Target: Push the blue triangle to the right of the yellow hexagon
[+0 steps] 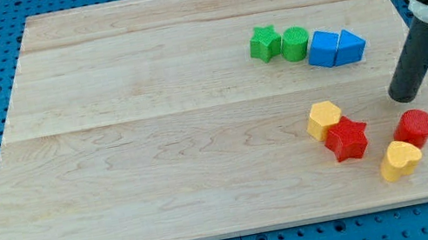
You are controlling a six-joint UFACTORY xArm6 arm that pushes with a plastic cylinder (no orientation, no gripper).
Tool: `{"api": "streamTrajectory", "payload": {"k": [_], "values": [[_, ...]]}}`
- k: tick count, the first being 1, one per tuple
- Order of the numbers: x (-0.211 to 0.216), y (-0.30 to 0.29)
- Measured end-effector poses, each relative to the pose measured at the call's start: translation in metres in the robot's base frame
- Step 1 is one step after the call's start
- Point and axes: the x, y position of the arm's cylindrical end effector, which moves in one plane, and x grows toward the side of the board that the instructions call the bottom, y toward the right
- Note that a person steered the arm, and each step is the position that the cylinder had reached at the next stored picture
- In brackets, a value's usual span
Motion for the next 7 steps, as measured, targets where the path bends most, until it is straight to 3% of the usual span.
{"api": "streamTrajectory", "payload": {"k": [7], "values": [[0.0113,0.0000]]}}
